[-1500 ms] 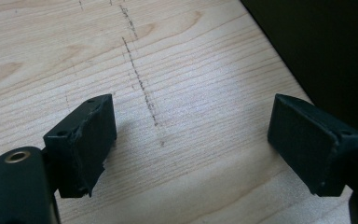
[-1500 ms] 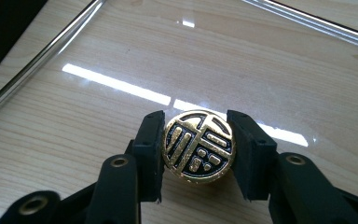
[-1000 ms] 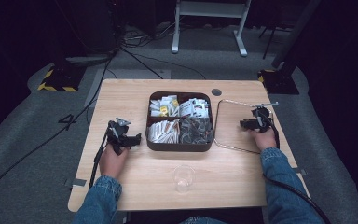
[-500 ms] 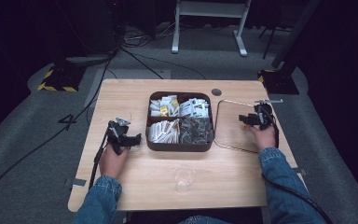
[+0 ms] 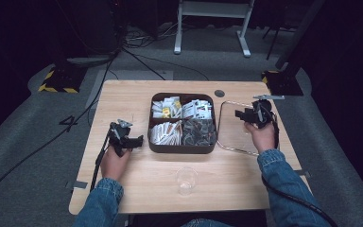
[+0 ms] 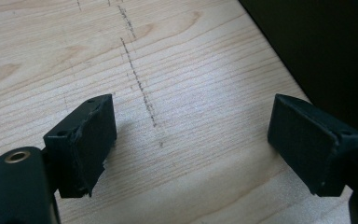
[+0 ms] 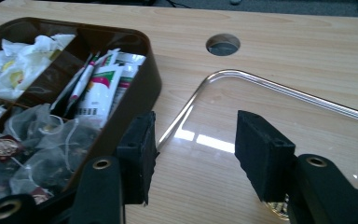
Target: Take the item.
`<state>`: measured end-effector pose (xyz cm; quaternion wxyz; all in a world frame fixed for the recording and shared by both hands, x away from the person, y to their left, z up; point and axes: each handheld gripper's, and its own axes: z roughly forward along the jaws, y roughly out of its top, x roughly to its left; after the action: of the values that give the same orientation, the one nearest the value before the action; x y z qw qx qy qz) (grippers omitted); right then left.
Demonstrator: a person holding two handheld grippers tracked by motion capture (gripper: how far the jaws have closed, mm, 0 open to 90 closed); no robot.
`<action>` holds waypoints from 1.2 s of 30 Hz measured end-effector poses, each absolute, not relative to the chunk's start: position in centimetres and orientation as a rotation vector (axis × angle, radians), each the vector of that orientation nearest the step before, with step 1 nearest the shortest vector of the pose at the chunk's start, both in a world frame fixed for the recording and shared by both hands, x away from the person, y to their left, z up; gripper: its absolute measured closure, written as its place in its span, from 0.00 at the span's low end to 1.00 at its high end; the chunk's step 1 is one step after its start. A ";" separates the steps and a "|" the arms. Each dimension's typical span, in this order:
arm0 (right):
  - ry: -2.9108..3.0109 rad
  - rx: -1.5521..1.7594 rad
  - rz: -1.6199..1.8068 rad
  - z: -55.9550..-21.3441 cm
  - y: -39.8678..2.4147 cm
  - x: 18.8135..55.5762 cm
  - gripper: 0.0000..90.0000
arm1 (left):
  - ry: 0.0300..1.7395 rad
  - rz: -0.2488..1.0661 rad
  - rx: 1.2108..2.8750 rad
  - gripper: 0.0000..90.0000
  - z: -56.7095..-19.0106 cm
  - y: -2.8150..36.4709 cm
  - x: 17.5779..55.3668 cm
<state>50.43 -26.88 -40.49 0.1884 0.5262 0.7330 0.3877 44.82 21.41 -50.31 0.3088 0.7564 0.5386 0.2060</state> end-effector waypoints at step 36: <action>2.416 1.177 1.174 -41.0 -16.3 46.8 0.47 | 1.417 0.538 1.996 0.18 -50.3 21.3 44.7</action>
<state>46.83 -16.28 -41.03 0.1043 0.3992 0.8193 0.3982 44.69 21.32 -50.34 0.3121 0.7566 0.5372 0.2038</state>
